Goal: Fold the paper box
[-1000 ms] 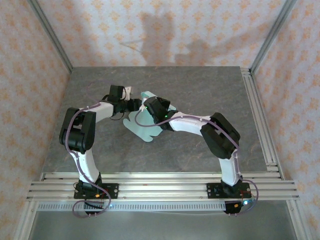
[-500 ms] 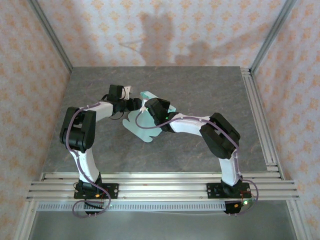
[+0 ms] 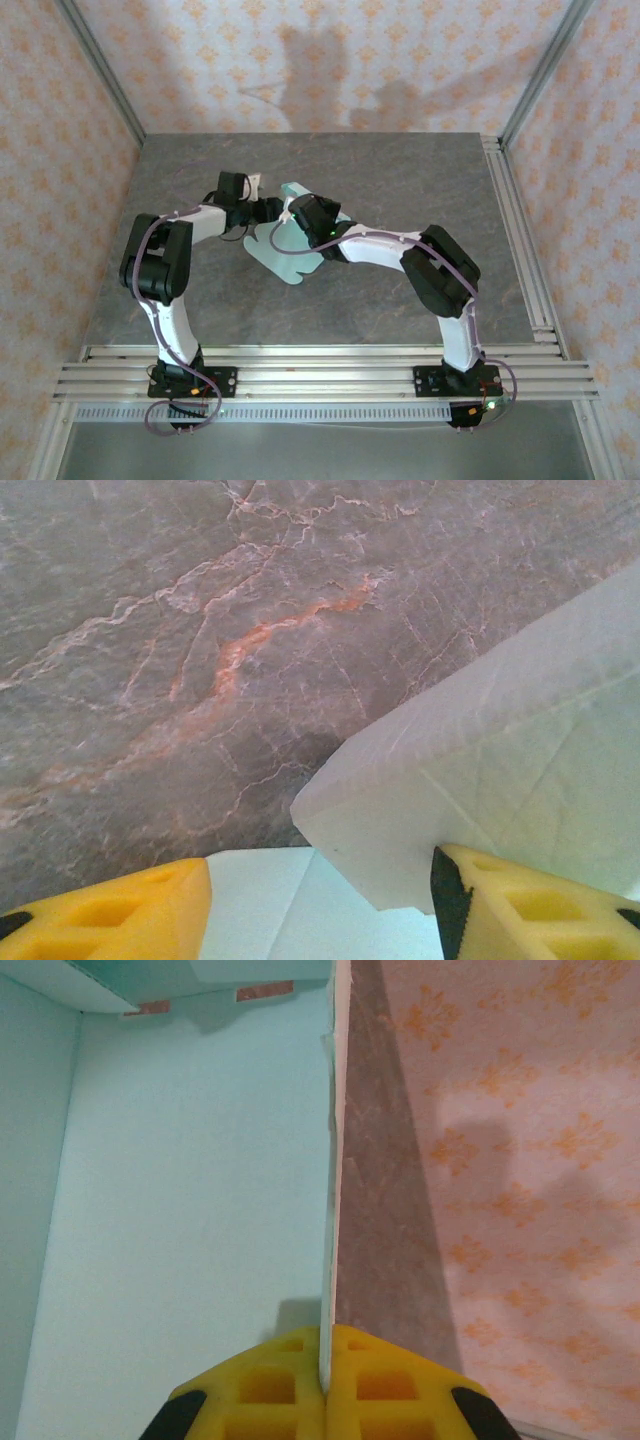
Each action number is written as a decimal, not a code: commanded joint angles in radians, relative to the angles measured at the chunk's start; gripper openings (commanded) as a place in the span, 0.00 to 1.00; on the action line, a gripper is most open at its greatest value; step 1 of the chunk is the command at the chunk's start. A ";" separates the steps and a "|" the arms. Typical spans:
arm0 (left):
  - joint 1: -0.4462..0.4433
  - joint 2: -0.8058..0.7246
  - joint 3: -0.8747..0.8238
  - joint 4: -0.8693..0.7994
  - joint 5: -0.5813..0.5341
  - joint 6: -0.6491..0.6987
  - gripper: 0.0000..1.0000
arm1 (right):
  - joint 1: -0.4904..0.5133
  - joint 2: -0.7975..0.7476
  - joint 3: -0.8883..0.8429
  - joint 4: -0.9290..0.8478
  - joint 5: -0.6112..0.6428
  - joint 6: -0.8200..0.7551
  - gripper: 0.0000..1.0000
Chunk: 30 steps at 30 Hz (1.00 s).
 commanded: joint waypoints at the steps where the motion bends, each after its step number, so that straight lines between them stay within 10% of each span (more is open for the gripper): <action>1: 0.016 -0.094 -0.048 0.073 -0.044 -0.041 0.65 | -0.007 -0.035 0.031 -0.152 -0.064 0.114 0.00; 11: 0.004 -0.273 -0.258 0.166 -0.120 -0.092 0.77 | -0.019 -0.053 0.047 -0.270 -0.023 0.222 0.00; 30: -0.051 -0.311 -0.274 0.125 -0.133 -0.119 0.60 | -0.071 -0.143 -0.012 -0.344 -0.246 0.438 0.00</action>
